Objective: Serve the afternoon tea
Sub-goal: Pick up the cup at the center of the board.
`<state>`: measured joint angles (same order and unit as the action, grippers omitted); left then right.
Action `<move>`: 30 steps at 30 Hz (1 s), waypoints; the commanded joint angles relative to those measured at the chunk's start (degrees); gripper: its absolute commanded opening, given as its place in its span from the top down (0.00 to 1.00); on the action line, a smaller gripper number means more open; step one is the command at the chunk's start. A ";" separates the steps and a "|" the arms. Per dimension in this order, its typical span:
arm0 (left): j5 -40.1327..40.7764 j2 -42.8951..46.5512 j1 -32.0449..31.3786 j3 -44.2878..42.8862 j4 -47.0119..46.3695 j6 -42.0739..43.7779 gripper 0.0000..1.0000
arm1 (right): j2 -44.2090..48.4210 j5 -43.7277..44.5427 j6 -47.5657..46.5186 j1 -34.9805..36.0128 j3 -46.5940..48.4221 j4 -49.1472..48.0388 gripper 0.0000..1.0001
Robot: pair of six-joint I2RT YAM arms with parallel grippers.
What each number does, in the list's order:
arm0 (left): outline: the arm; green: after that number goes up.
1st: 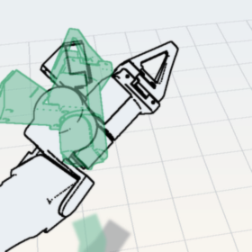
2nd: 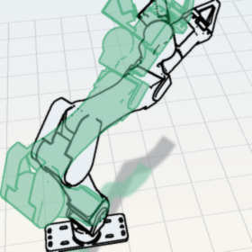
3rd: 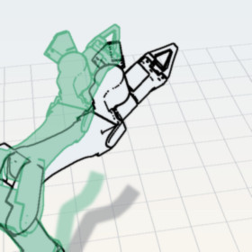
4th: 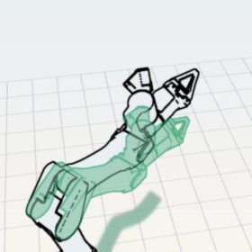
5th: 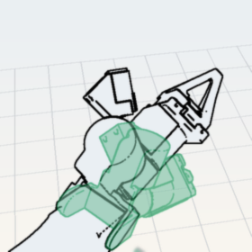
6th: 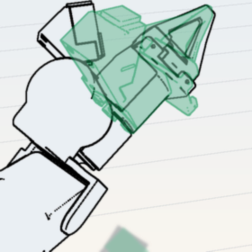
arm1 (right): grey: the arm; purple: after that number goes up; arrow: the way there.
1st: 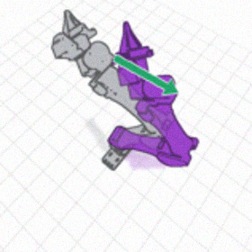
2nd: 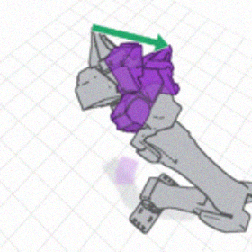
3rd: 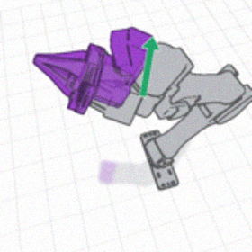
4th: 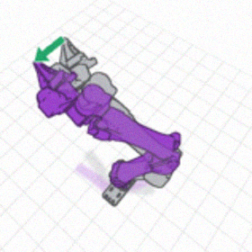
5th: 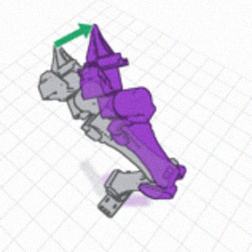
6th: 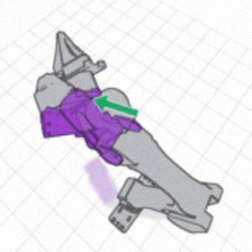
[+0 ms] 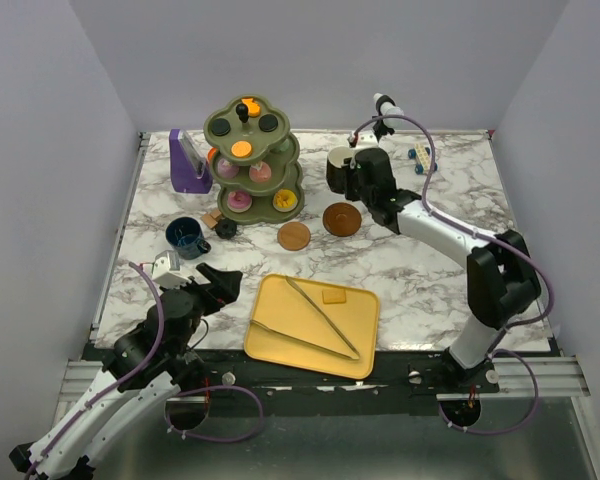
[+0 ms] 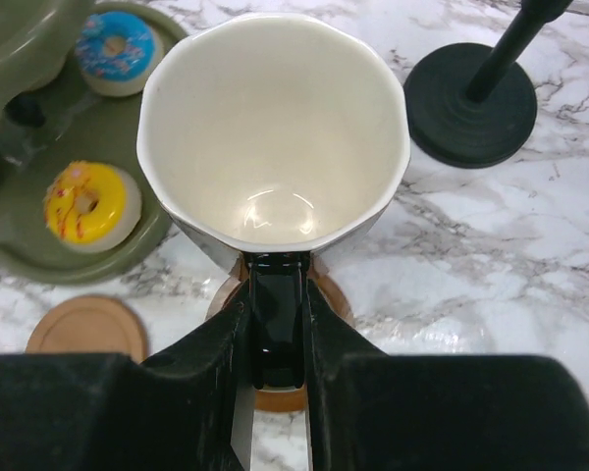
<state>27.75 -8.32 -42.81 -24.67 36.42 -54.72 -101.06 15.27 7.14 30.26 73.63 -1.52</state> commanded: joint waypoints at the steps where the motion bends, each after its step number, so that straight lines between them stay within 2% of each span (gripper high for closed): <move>1: -1.65 -0.40 0.22 -0.35 -1.15 0.18 0.01 | 9.53 -0.95 0.38 3.92 -4.25 -4.88 1.00; 4: -2.47 -1.43 0.25 -0.80 -1.56 0.22 0.01 | 15.37 -2.45 0.66 5.77 -7.15 -3.20 1.00; 9: -3.47 -2.62 0.36 -1.04 -2.76 0.97 0.01 | 23.50 -10.03 0.13 9.58 -11.30 -0.03 0.99; 17: -4.44 -4.76 0.44 -6.03 -3.42 6.34 0.02 | 31.31 -13.61 -10.65 20.29 -16.25 6.45 0.99; 24: -17.36 -7.37 0.48 -12.53 -9.11 19.18 0.01 | 39.81 -13.28 -17.62 26.85 -23.85 4.32 0.99; 30: -29.86 -23.28 0.61 -22.66 -3.19 25.00 0.02 | 40.00 -12.02 -20.17 28.64 -24.63 3.32 0.99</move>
<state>11.05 -20.80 -42.70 -41.08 30.37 -37.17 -62.54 2.13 -9.23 57.54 48.29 8.54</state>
